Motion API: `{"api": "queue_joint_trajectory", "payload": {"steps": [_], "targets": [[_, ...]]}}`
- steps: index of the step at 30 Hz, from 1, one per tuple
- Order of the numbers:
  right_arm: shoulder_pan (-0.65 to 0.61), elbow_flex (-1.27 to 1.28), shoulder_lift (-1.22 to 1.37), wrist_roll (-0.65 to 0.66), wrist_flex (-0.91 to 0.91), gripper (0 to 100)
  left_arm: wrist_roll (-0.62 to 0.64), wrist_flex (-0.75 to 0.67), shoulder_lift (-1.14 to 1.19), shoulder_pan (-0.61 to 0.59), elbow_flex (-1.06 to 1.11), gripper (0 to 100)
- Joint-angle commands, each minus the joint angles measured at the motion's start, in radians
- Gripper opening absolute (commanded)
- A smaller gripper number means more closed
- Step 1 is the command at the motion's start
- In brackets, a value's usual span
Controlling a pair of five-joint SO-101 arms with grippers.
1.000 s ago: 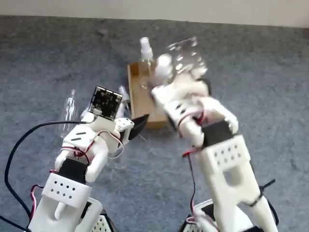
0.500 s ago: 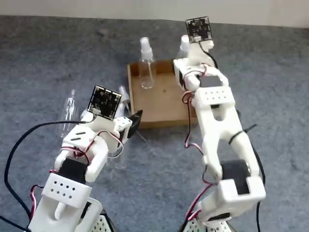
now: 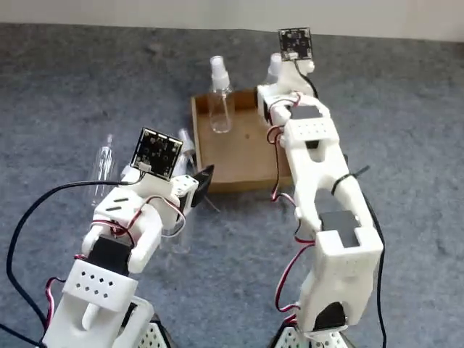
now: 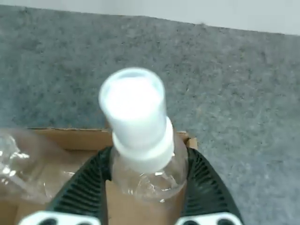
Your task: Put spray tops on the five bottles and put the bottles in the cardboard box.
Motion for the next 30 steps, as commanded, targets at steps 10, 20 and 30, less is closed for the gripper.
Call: {"api": "queue_joint_trajectory", "payload": {"steps": [10,20,30], "targets": [[-0.033,-0.085,0.035,-0.009,-0.024,0.3,0.008,-0.026,-0.004,-0.007,-0.013,20],[-0.044,-0.085,0.031,-0.008,-0.021,12.9,0.008,-0.026,-0.004,-0.007,-0.013,21],[-0.044,-0.091,0.031,-0.008,-0.019,26.5,0.008,-0.026,-0.004,-0.007,-0.013,21]]}}
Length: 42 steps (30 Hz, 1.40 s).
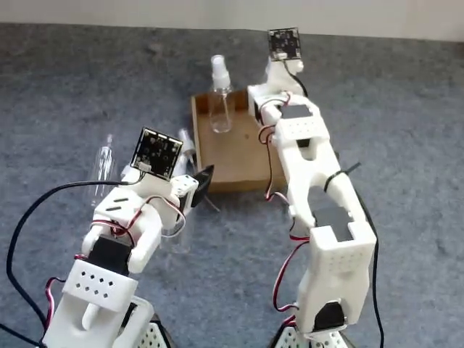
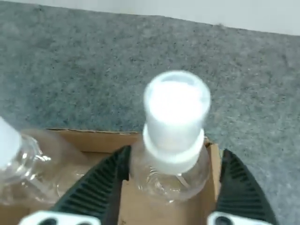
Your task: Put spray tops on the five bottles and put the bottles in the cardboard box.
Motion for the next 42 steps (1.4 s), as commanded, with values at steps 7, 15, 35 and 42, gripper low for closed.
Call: {"api": "queue_joint_trajectory", "payload": {"steps": [7,15,35,42], "targets": [[-0.016,-0.116,-0.021,-0.002,0.022,27.8,0.008,-0.026,-0.004,-0.007,-0.013,21],[-0.038,-0.479,-0.021,-0.002,0.306,27.8,0.008,-0.026,-0.004,-0.007,-0.013,21],[-0.302,-1.115,-0.028,-0.006,1.297,4.5,-0.144,0.42,0.107,-0.565,-0.562,21],[-0.496,-0.722,-0.156,-0.08,1.296,4.6,-0.313,0.658,0.576,-0.806,-0.92,21]]}}
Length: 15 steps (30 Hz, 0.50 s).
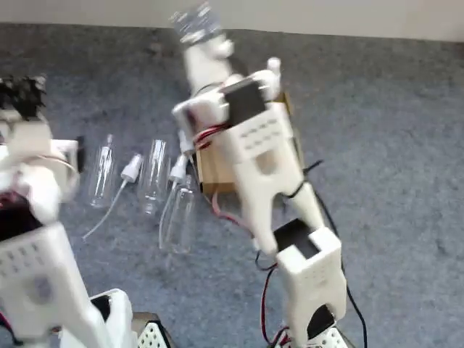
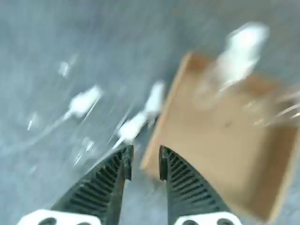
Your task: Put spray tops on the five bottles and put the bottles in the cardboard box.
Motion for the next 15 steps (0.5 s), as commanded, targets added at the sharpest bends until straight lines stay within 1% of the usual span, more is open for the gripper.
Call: {"api": "queue_joint_trajectory", "payload": {"steps": [1,3,6,9,12,15], "targets": [[-0.102,0.189,-0.148,-0.066,0.019,4.6,-0.101,0.104,0.312,-0.13,-0.252,21],[-0.14,0.306,-0.186,-0.08,0.001,5.1,-0.124,0.114,0.424,-0.16,-0.32,21],[-0.15,0.484,-0.219,-0.107,-0.124,9.3,-0.124,0.114,0.555,-0.194,-0.381,22],[-0.154,0.656,-0.232,-0.19,-0.246,17.6,-0.133,0.114,0.634,-0.203,-0.394,25],[-0.174,0.811,-0.229,-0.324,-0.346,26.0,-0.178,0.107,0.679,-0.217,-0.39,26],[-0.194,0.935,-0.229,-0.407,-0.479,30.7,-0.181,0.107,0.699,-0.222,-0.39,26]]}}
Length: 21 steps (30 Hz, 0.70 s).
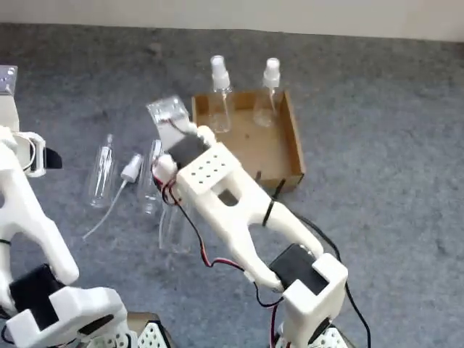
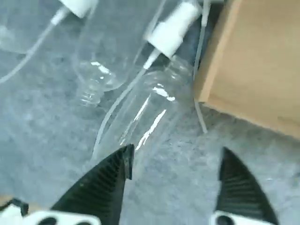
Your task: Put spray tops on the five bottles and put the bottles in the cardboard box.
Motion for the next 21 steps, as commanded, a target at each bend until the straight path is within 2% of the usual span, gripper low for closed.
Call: {"api": "queue_joint_trajectory", "payload": {"steps": [1,8,18,21], "targets": [[-0.033,0.114,-0.061,-0.092,-0.143,31.1,-0.017,0.0,0.008,-0.013,-0.051,26],[-0.067,0.206,-0.054,-0.219,-0.211,31.1,-0.017,0.0,0.012,-0.002,-0.056,26],[-0.166,0.348,-0.054,-0.227,-0.407,31.0,-0.014,0.005,0.012,0.045,-0.051,26],[-0.163,0.36,-0.054,-0.227,-0.424,24.6,-0.014,0.005,0.012,0.039,-0.051,26]]}}
